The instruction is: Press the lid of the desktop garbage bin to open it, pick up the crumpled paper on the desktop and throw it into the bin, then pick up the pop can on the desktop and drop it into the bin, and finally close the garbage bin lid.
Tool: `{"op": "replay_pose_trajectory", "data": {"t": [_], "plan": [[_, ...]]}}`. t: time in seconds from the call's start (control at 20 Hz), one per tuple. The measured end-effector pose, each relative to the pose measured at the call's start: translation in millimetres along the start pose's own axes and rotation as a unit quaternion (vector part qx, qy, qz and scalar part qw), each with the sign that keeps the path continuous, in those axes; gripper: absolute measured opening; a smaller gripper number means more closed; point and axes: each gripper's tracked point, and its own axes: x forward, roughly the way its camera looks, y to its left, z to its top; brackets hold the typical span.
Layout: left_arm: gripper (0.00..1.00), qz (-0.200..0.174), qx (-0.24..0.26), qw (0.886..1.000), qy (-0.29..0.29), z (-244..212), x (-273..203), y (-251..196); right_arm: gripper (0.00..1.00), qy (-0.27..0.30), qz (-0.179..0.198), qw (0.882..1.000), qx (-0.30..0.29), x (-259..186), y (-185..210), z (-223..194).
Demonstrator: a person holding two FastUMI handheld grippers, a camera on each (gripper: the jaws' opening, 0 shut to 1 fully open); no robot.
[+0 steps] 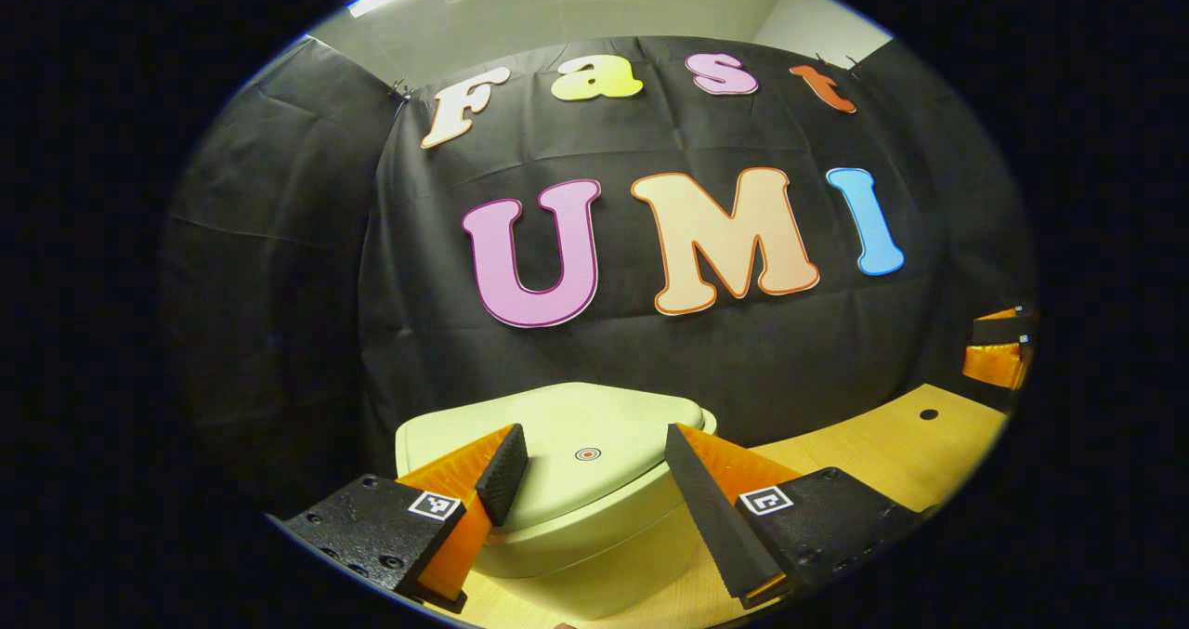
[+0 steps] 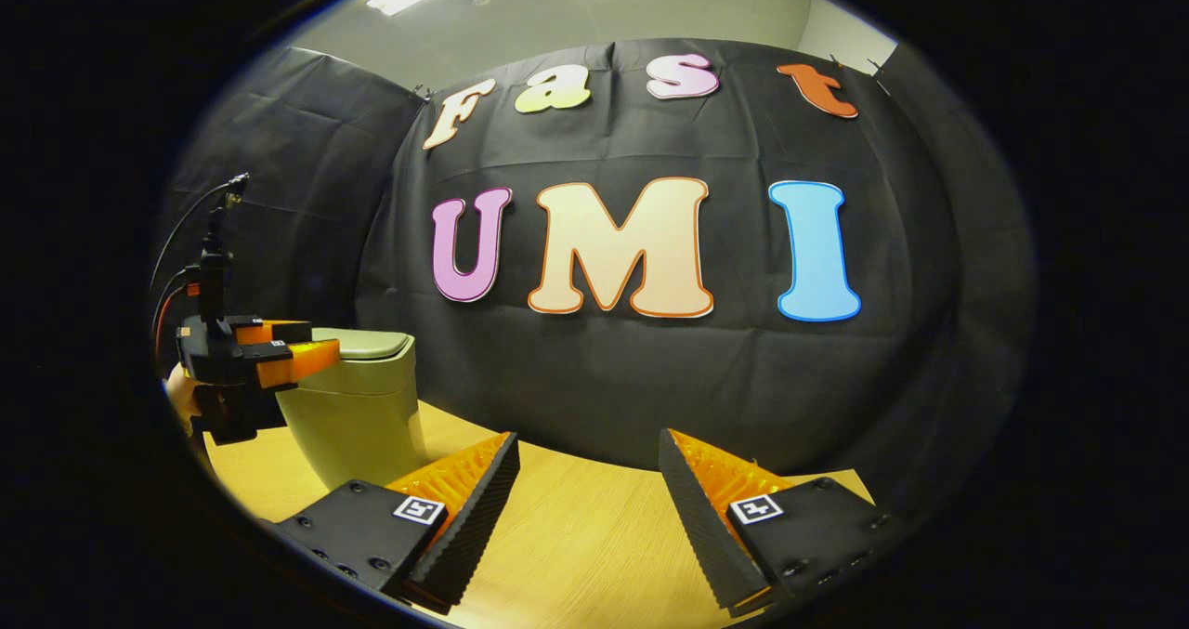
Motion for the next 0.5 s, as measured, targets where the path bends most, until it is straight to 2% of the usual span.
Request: {"op": "replay_pose_trajectory", "data": {"t": [0.3, 0.35, 0.4, 0.45, 0.5], "plan": [[0.94, 0.007, 0.009, 0.999, 0.029, -2.7, 0.7, -0.6, 0.95, 0.001, 0.002, 1.0, 0.001, 0.0, 1.1, -0.6], [0.94, 0.008, 0.011, 0.999, 0.032, -2.3, 0.4, -0.4, 1.0, 0.002, 0.002, 1.0, 0.001, 0.8, 1.3, -0.3], [0.94, 0.007, 0.01, 0.999, 0.035, -1.9, 0.5, -0.4, 1.0, 0.001, 0.003, 1.0, 0.0, 0.4, 1.8, -0.4], [0.94, 0.004, 0.008, 0.999, 0.038, -3.1, 1.4, -0.3, 0.95, 0.0, 0.003, 1.0, 0.0, 0.1, 1.9, 0.1], [0.97, 0.001, 0.001, 0.999, 0.042, -3.0, 2.0, -0.6, 0.95, 0.0, 0.003, 1.0, 0.0, -0.3, 1.4, 0.4]]}}
